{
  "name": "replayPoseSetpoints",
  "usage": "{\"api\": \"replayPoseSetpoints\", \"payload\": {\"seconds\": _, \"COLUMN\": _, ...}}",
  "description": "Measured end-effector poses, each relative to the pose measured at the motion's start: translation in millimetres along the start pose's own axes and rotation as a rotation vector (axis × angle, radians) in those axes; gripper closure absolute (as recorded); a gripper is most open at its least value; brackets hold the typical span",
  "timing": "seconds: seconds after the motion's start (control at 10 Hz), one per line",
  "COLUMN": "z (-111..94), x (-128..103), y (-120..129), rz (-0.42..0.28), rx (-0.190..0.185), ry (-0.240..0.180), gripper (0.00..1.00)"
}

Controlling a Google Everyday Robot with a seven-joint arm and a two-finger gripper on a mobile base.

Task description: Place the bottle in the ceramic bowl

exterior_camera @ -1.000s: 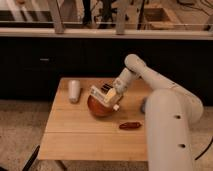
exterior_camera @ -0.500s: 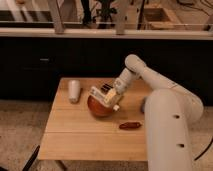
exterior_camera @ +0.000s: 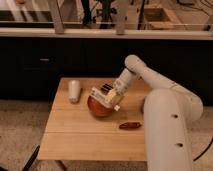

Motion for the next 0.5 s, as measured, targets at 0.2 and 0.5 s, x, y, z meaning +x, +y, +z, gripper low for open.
{"api": "replayPoseSetpoints", "payload": {"seconds": 0.2, "z": -0.1, "x": 2.3, "y": 0.5, "rz": 0.001, "rx": -0.002, "ry": 0.001, "gripper": 0.28}}
{"api": "replayPoseSetpoints", "payload": {"seconds": 0.5, "z": 0.0, "x": 4.2, "y": 1.9, "rz": 0.004, "rx": -0.008, "ry": 0.006, "gripper": 0.2}}
